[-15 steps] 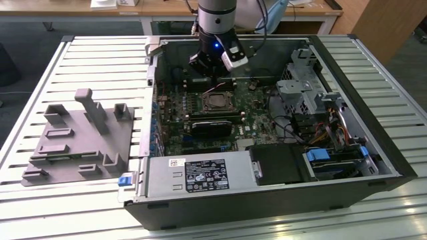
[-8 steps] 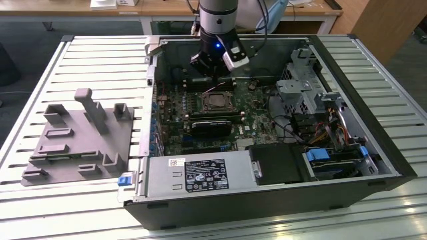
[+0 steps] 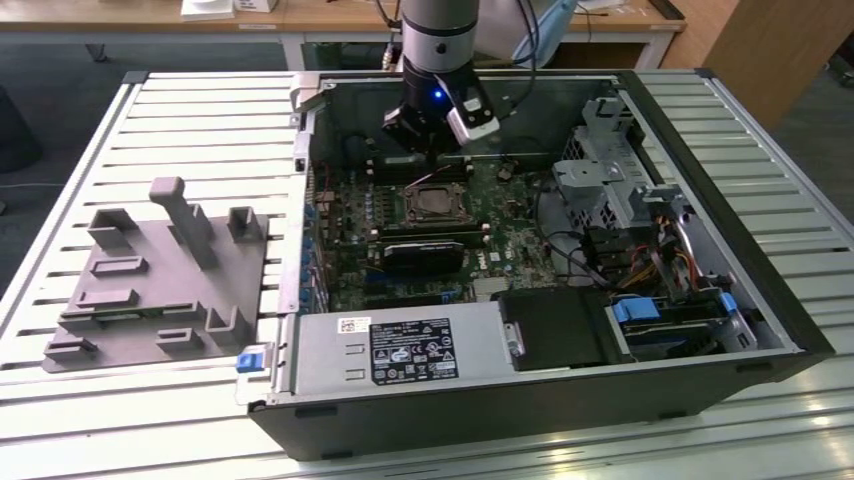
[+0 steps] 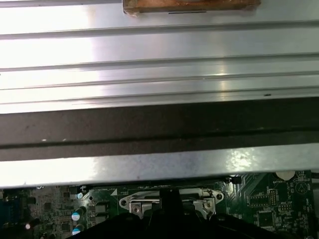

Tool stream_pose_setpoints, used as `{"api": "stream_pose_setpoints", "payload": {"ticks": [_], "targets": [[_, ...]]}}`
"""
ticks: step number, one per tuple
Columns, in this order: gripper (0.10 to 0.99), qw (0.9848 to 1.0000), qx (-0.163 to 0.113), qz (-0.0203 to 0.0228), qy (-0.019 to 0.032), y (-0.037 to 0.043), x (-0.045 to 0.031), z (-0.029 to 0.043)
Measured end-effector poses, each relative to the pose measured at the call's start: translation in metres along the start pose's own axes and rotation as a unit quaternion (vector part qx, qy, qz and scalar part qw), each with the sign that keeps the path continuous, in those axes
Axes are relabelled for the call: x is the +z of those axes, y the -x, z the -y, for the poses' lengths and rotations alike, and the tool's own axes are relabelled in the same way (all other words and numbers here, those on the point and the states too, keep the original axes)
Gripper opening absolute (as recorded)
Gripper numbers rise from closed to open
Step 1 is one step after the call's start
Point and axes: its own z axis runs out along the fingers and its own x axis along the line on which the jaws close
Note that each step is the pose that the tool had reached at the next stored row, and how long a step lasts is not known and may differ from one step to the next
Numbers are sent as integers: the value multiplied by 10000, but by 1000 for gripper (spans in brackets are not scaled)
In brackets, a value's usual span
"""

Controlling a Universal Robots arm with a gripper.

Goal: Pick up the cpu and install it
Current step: 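Install the first cpu locking lever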

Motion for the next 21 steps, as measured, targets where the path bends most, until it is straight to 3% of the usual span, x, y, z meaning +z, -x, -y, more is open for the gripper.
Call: {"api": "stream_pose_setpoints", "payload": {"ticks": [2, 21], "targets": [[106, 10000, 1, 0, 28, 3, 11, 0], [106, 10000, 0, -2, 26, 93, 62, -52]]}}
